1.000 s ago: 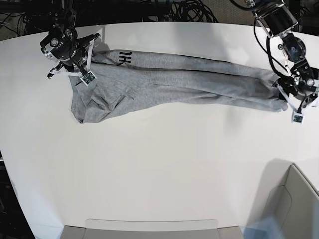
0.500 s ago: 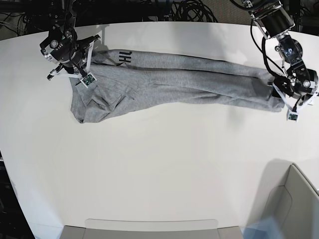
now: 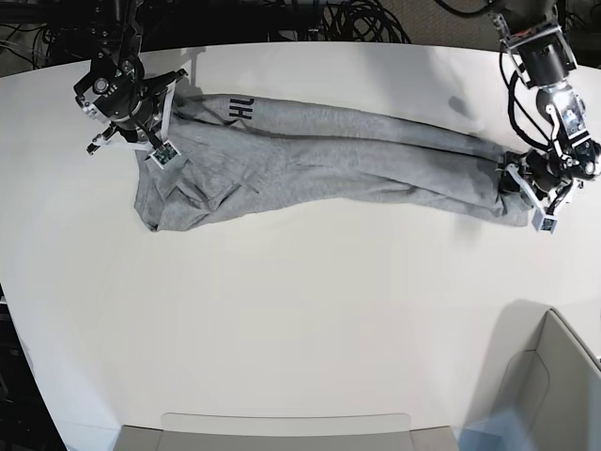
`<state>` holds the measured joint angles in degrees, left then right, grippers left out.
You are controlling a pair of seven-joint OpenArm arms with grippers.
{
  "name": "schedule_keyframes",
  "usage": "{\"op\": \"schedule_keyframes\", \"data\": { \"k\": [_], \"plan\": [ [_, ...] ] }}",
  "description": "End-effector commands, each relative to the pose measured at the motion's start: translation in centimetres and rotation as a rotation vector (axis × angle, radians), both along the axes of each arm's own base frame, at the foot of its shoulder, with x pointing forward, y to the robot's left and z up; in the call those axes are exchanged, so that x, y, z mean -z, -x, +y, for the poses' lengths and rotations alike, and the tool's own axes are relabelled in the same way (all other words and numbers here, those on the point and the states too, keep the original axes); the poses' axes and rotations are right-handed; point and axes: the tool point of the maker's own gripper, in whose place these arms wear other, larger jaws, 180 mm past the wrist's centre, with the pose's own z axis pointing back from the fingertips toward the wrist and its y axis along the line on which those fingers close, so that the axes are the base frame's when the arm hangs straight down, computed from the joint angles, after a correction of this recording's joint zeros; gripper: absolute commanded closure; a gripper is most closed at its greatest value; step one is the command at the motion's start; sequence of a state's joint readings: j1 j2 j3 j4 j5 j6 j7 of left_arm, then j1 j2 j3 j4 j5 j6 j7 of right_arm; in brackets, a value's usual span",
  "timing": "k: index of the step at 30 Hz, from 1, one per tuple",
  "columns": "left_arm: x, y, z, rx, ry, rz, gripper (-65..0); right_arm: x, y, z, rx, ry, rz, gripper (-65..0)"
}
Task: Fold the T-shirt properly
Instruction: 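Pull the strip ends apart with both grippers to straighten it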
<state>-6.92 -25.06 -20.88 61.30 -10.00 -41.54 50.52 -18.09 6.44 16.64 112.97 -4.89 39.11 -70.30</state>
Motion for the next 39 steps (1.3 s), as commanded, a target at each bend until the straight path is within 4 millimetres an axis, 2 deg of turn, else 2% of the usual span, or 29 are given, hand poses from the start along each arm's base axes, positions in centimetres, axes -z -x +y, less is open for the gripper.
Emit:
{"op": "schedule_keyframes", "data": {
  "k": [1, 5, 8, 10, 11, 14, 17, 20, 25, 27, 30, 34, 38, 39],
  "plan": [
    [2.8, 3.4, 0.8, 0.008, -0.071, 0.184, -44.1, -0.6, -0.5, -0.1, -0.019, 0.007, -0.022, 0.0],
    [5.7, 4.8, -1.3, 0.077, -0.036, 0.261, -43.7, -0.6, -0.6, -0.1, -0.019, 0.007, -0.024, 0.0],
    [6.4, 4.8, -3.2, 0.168, -0.046, 0.273, -37.4, -0.8, -0.9, 0.0, -0.018, 0.004, -0.031, 0.0],
    [6.9, 5.0, -4.2, 0.212, -0.049, 0.285, -27.2, -0.9, -1.0, -0.2, -0.013, 0.006, -0.037, 0.0],
    [7.1, 5.1, -4.5, 0.23, -0.054, 0.295, -20.1, -0.9, -1.0, -0.2, -0.013, 0.006, -0.037, 0.0],
    [7.1, 5.6, -4.1, 0.236, -0.075, 0.341, 0.0, -0.9, -1.1, -0.1, -0.01, 0.003, -0.038, 0.0],
    [7.2, 6.2, -3.5, 0.229, -0.083, 0.374, 0.0, -0.9, -1.1, -0.1, -0.008, 0.001, -0.04, 0.0],
    [5.4, 4.4, -0.8, 0.204, -0.128, 0.343, 0.0, -0.9, -1.1, 0.1, -0.006, -0.004, -0.039, 0.0],
    [2.4, 2.2, 4.7, 0.003, -0.108, 0.253, 0.0, -1.2, -1.7, 0.9, 0.007, -0.03, -0.06, 0.0],
    [1.3, 1.0, 6.0, -0.044, -0.098, 0.223, 0.0, -1.4, -1.8, 1.0, 0.023, -0.044, -0.069, -4.6],
    [0.2, -0.3, 6.7, -0.059, -0.101, 0.195, 0.0, -2.1, -2.4, 1.0, 0.059, -0.065, -0.103, -16.0],
    [-0.3, -0.6, 7.3, -0.064, -0.113, 0.187, 0.0, -3.0, -2.7, 1.2, 0.073, -0.075, -0.14, -28.7],
    [-1.2, -1.0, 8.0, -0.071, -0.127, 0.167, 0.0, -3.3, -3.0, 1.1, 0.076, -0.072, -0.149, -34.3],
    [-1.8, -0.9, 8.8, -0.074, -0.146, 0.163, 0.0, -3.3, -3.0, 0.9, 0.081, -0.07, -0.149, -34.8]
  ]
}}
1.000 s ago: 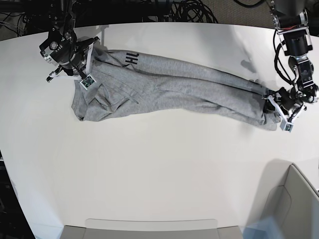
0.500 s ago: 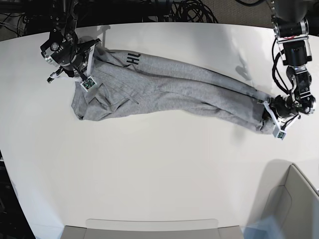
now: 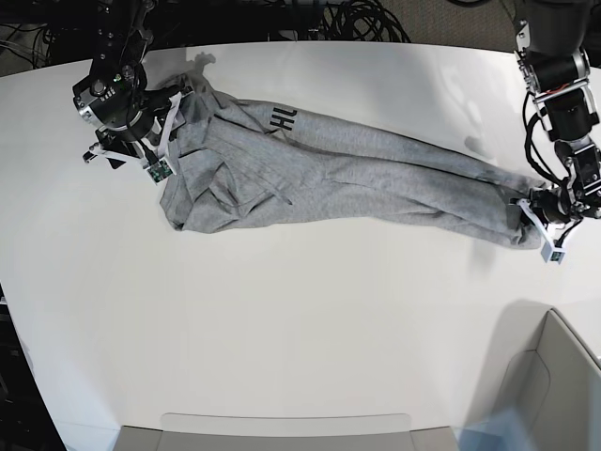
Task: Fold the T-shirt properly
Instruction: 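Pull the strip ends apart with both grippers to straighten it, then release the strip end and move the left gripper toward the shirt's middle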
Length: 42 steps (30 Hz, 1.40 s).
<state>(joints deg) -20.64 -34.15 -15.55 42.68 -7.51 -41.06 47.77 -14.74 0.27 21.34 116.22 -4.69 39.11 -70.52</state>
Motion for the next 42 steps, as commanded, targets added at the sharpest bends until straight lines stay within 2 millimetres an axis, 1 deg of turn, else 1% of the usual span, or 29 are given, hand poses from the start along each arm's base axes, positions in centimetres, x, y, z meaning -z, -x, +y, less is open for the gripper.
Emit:
{"op": "schedule_keyframes", "data": {
  "k": [1, 4, 8, 12, 15, 16, 17, 18, 20, 21, 22, 25, 28, 31, 33, 35, 37, 40, 42],
  "plan": [
    [-0.9, 2.3, 3.4, -0.022, -0.11, 0.111, 0.0, -0.8, -0.5, -0.3, -0.009, 0.006, -0.032, -34.9],
    [-2.5, 1.2, 4.0, -0.008, -0.147, 0.071, 0.0, -0.8, -0.4, -1.0, 0.014, 0.011, -0.032, -34.9],
    [-4.1, 0.6, 4.1, 0.008, -0.185, 0.063, 0.0, -1.0, -0.4, -1.6, 0.036, 0.016, -0.037, -34.9],
    [-6.4, -0.1, 4.1, 0.023, -0.239, 0.057, 0.0, -1.4, -0.8, -2.6, 0.068, 0.023, -0.052, -34.9],
    [-9.4, -0.6, 4.9, -0.011, -0.281, 0.008, 0.0, -1.5, -0.8, -2.8, 0.073, 0.025, -0.055, -34.9],
    [-10.2, -0.6, 5.1, -0.017, -0.295, 0.001, 0.0, -1.5, -0.8, -2.8, 0.073, 0.025, -0.055, -34.9],
    [-10.5, -0.2, 4.8, -0.017, -0.308, 0.008, 0.0, -1.5, -0.9, -2.8, 0.073, 0.026, -0.056, -34.9],
    [-10.7, 0.1, 4.5, -0.011, -0.321, 0.016, 0.0, -1.5, -0.9, -2.8, 0.074, 0.028, -0.057, -34.9],
    [-11.9, 0.6, 3.7, 0.017, -0.373, 0.015, 0.0, -1.5, -0.9, -2.9, 0.076, 0.029, -0.055, -34.9],
    [-12.1, 0.9, 2.9, 0.034, -0.389, 0.013, 0.0, -1.5, -0.9, -2.9, 0.076, 0.029, -0.055, -34.9],
    [-11.8, 1.4, 1.7, 0.055, -0.395, 0.016, 0.0, -1.5, -0.9, -2.9, 0.076, 0.03, -0.054, -34.9],
    [-12.2, 2.3, -1.7, 0.107, -0.42, -0.018, 0.0, -1.2, -1.0, -2.9, 0.071, 0.028, -0.048, -34.9],
    [-13.2, 3.0, -4.4, 0.129, -0.435, -0.051, 0.0, -1.3, -1.3, -3.0, 0.074, 0.028, -0.051, -34.9],
    [-14.7, 2.6, -6.6, 0.144, -0.432, -0.127, 0.0, -1.3, -1.3, -3.0, 0.074, 0.028, -0.053, -34.9],
    [-14.9, 2.1, -8.3, 0.173, -0.42, -0.156, 0.0, -1.3, -1.3, -3.1, 0.074, 0.03, -0.053, -34.9],
    [-14.6, 1.6, -10.1, 0.216, -0.403, -0.165, 0.0, -1.3, -1.4, -3.0, 0.072, 0.029, -0.053, -34.9],
    [-13.6, 1.3, -12.5, 0.269, -0.371, -0.162, 0.0, -1.3, -1.4, -3.0, 0.071, 0.029, -0.053, -34.9],
    [-11.9, 1.6, -15.8, 0.335, -0.315, -0.143, 0.0, -1.3, -1.4, -3.0, 0.071, 0.029, -0.053, -34.9],
    [-11.2, 1.6, -18.0, 0.378, -0.284, -0.141, 0.0, -1.3, -1.4, -3.0, 0.072, 0.029, -0.053, -34.9]
  ]
}}
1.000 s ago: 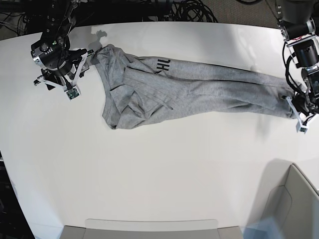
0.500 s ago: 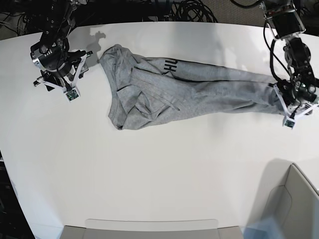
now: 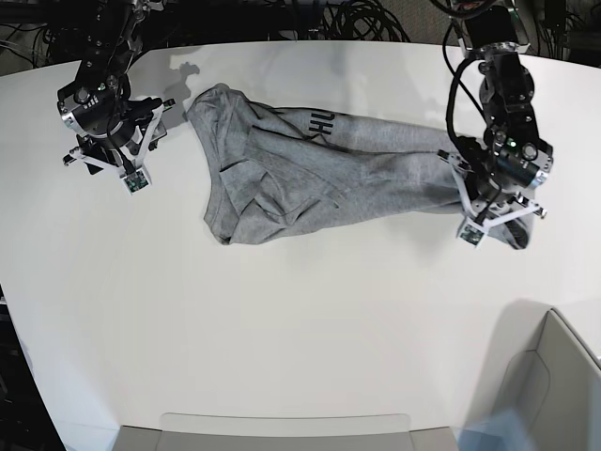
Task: Fold the T-shirt properly
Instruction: 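Release the strip end and move the left gripper toward the shirt's middle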
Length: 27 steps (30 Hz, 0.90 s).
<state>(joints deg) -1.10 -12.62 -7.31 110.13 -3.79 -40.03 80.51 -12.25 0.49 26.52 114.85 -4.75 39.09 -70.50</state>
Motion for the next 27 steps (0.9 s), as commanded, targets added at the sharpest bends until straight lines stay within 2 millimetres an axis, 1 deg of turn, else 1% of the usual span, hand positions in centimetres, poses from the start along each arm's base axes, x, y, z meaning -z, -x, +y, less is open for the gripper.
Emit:
{"op": "schedule_keyframes", "data": {
  "k": [1, 2, 5, 9, 15, 18, 20, 22, 23, 24, 27],
  "plan": [
    [-0.9, -0.8, -0.7, 0.023, -0.002, -0.036, 0.0, -0.8, -0.6, -0.2, -0.018, 0.015, -0.028, -34.9],
    [-0.7, -0.9, -1.8, 0.045, 0.013, -0.033, 0.0, -0.7, -0.5, -0.2, -0.017, 0.015, -0.025, -34.9],
    [-0.3, -0.9, -4.0, 0.085, 0.042, -0.027, 0.0, -0.4, -0.4, -0.2, -0.016, 0.011, -0.015, -34.9],
    [0.0, -0.9, -5.3, 0.099, 0.07, -0.022, 0.0, -0.1, -0.2, -0.3, -0.015, 0.01, -0.005, -34.9],
    [0.3, -0.7, -8.1, 0.192, 0.072, -0.007, 0.0, -0.1, -0.2, -0.3, -0.015, 0.01, -0.005, -34.9],
    [0.4, -0.6, -9.0, 0.224, 0.072, -0.002, -11.8, -0.1, -0.3, -0.3, -0.015, 0.01, -0.007, -34.9],
    [0.4, -0.6, -9.2, 0.226, 0.08, -0.004, -20.9, -0.1, -0.3, -0.3, -0.017, 0.009, -0.007, -34.9],
    [0.2, -0.7, -9.3, 0.226, 0.083, -0.009, -27.8, -0.1, -0.3, -0.2, -0.02, 0.009, -0.006, -34.9],
    [0.0, -0.7, -9.4, 0.227, 0.085, -0.017, -28.9, -0.1, -0.3, -0.1, -0.021, 0.008, -0.006, -34.9],
    [-0.2, -0.8, -9.7, 0.228, 0.094, -0.026, -28.8, -0.1, -0.3, -0.1, -0.021, 0.008, -0.006, -34.9],
    [-0.9, -0.9, -10.5, 0.231, 0.114, -0.051, -26.9, 0.1, -0.3, -0.1, -0.02, 0.005, 0.001, -34.9]
  ]
}}
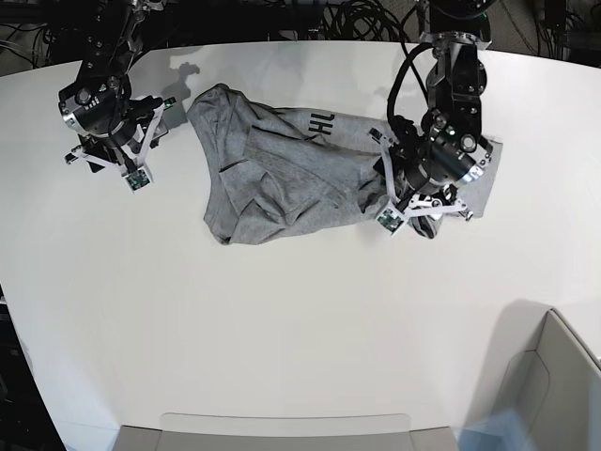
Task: Fold the T-shirt properly
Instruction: 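Release the strip end and move the left gripper toward the shirt's middle, then grasp the shirt with the left gripper and fold its end toward the right gripper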
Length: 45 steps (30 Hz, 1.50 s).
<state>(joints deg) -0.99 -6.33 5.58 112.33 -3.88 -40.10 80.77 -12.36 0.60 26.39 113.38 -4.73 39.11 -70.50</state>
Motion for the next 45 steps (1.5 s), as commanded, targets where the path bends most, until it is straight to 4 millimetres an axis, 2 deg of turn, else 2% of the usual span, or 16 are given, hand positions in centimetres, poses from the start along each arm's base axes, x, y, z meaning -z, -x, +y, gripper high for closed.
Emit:
{"op": "schedule_keyframes", "data": {
  "k": [1, 5, 8, 11, 13, 16, 17, 20, 22, 26, 30, 32, 36, 40, 43, 45],
  "plan": [
    [-1.3, -0.8, -0.4, 0.002, 0.016, -0.052, -26.5, -0.6, -0.6, -0.1, -0.019, 0.011, -0.023, -34.9],
    [-3.0, -1.1, -1.6, 0.004, 0.054, -0.106, -23.7, -0.2, -0.8, -0.3, -0.012, 0.005, -0.015, -34.9],
    [-2.8, -0.9, -1.4, -0.018, 0.062, -0.099, -17.1, -0.1, -0.8, -0.3, -0.012, 0.003, -0.011, -34.9],
    [-2.9, -1.1, 1.6, -0.119, 0.057, -0.105, -7.1, -0.1, -0.8, -0.3, -0.012, 0.003, -0.011, -34.9],
    [-2.9, -0.8, 5.0, -0.231, 0.049, -0.109, 0.0, -0.1, -0.8, -0.3, -0.01, 0.003, -0.011, -34.9],
    [-3.1, 0.0, 9.5, -0.38, 0.038, -0.117, 0.0, -0.1, -0.8, -0.3, -0.01, 0.003, -0.011, -34.9],
    [-3.1, 0.3, 10.4, -0.411, 0.036, -0.117, 0.0, -0.1, -0.8, -0.3, -0.01, 0.003, -0.011, -34.9],
    [-3.2, -0.2, 12.0, -0.422, 0.005, -0.117, 0.0, -0.1, -0.8, -0.3, -0.012, 0.002, -0.009, -34.9],
    [-1.6, -0.1, 12.1, -0.427, 0.011, -0.064, 0.0, -0.1, -0.8, -0.1, -0.016, 0.002, -0.009, -34.9],
    [2.1, 0.1, 11.6, -0.425, 0.06, 0.03, 0.0, -0.2, -1.0, 0.1, -0.017, -0.004, -0.017, -34.9],
    [2.6, 0.4, 11.0, -0.412, 0.056, 0.076, 0.0, -0.1, -0.8, 0.0, -0.014, -0.002, -0.012, -34.9],
    [1.9, 0.0, 9.3, -0.348, 0.054, 0.054, 0.0, -0.1, -0.7, -0.2, -0.011, 0.0, -0.009, -34.9],
    [1.5, 0.8, 5.9, -0.261, 0.067, 0.042, 0.0, -0.1, -0.7, -0.2, -0.011, 0.0, -0.009, -34.9],
    [2.0, 0.9, 1.1, -0.148, 0.107, 0.064, 0.0, -0.1, -0.8, 0.1, -0.015, -0.004, -0.011, -34.9],
    [2.8, 2.2, -1.8, -0.063, 0.118, 0.101, 0.0, -0.1, -0.8, 0.1, -0.015, -0.004, -0.011, -34.9],
    [2.8, 2.3, -2.4, -0.054, 0.127, 0.102, 0.0, -0.1, -0.8, -0.1, -0.013, -0.002, -0.011, -34.9]
  ]
}}
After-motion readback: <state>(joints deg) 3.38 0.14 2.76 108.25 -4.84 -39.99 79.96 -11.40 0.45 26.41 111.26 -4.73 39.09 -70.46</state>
